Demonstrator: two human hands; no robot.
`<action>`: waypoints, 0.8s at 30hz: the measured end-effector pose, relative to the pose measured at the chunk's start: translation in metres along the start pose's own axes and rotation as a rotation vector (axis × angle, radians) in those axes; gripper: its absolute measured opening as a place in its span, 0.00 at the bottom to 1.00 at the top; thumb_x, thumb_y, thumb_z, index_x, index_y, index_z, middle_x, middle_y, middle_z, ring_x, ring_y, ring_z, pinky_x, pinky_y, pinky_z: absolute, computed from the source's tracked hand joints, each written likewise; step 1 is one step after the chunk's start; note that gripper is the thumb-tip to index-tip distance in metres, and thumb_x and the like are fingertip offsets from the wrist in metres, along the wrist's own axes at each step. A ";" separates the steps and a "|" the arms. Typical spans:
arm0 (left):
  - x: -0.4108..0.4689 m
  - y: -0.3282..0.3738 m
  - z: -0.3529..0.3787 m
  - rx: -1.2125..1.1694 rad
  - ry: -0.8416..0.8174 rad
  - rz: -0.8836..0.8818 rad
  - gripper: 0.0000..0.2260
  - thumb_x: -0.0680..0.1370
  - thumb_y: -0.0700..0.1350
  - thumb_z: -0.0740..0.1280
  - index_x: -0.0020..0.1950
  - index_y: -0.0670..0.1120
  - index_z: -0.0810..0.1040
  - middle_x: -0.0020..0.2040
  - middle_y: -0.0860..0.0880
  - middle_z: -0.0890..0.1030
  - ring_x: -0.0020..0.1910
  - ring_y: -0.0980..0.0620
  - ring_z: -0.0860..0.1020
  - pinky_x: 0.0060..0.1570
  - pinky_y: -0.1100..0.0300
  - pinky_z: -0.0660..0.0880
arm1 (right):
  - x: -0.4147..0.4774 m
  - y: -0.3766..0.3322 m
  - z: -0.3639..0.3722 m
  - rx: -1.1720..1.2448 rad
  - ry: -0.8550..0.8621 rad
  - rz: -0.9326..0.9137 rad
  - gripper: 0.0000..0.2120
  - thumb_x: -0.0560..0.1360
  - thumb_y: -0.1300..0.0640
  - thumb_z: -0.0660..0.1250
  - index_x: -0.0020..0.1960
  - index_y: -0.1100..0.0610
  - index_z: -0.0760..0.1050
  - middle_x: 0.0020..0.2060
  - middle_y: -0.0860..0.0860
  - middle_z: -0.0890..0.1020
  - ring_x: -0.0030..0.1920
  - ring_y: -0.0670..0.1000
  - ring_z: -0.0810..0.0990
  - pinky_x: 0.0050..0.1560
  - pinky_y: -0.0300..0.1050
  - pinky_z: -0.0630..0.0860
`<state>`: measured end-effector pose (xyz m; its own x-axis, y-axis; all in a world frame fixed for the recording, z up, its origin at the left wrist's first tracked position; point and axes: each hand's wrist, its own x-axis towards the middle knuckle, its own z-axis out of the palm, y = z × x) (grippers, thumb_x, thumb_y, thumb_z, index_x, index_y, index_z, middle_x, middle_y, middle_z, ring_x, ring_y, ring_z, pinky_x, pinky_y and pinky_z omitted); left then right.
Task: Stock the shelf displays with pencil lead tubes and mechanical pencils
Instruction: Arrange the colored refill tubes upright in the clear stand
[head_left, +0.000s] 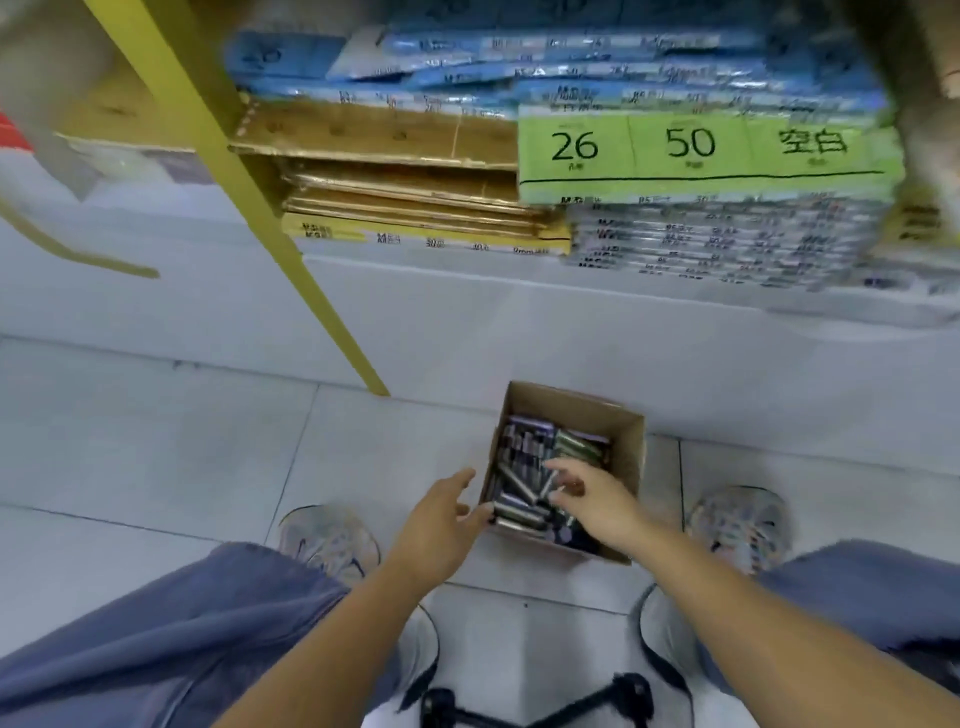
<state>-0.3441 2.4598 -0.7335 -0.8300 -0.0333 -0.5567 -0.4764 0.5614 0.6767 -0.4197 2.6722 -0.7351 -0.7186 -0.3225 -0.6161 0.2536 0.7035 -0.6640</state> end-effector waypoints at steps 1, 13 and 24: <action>0.003 -0.001 0.000 -0.025 -0.015 -0.016 0.25 0.82 0.53 0.64 0.78 0.51 0.64 0.73 0.51 0.70 0.59 0.56 0.76 0.56 0.63 0.72 | 0.009 0.003 0.006 0.013 -0.011 0.025 0.19 0.79 0.57 0.65 0.69 0.48 0.70 0.60 0.51 0.77 0.57 0.53 0.78 0.52 0.42 0.74; 0.008 -0.003 -0.006 -0.255 -0.134 -0.070 0.20 0.82 0.48 0.64 0.74 0.53 0.71 0.68 0.54 0.78 0.64 0.55 0.78 0.67 0.48 0.73 | 0.070 0.016 0.043 -0.323 -0.170 -0.007 0.28 0.73 0.50 0.72 0.69 0.53 0.66 0.60 0.53 0.78 0.45 0.52 0.81 0.42 0.44 0.78; 0.009 -0.006 -0.005 -0.266 -0.127 -0.047 0.19 0.82 0.48 0.64 0.73 0.55 0.72 0.66 0.57 0.79 0.61 0.59 0.79 0.66 0.52 0.74 | 0.081 0.018 0.037 -0.381 -0.427 0.075 0.32 0.71 0.55 0.74 0.72 0.50 0.65 0.62 0.51 0.73 0.47 0.51 0.80 0.40 0.40 0.80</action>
<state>-0.3497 2.4521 -0.7401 -0.7700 0.0592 -0.6352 -0.5870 0.3245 0.7417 -0.4491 2.6353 -0.8133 -0.3621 -0.4341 -0.8249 -0.0142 0.8874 -0.4608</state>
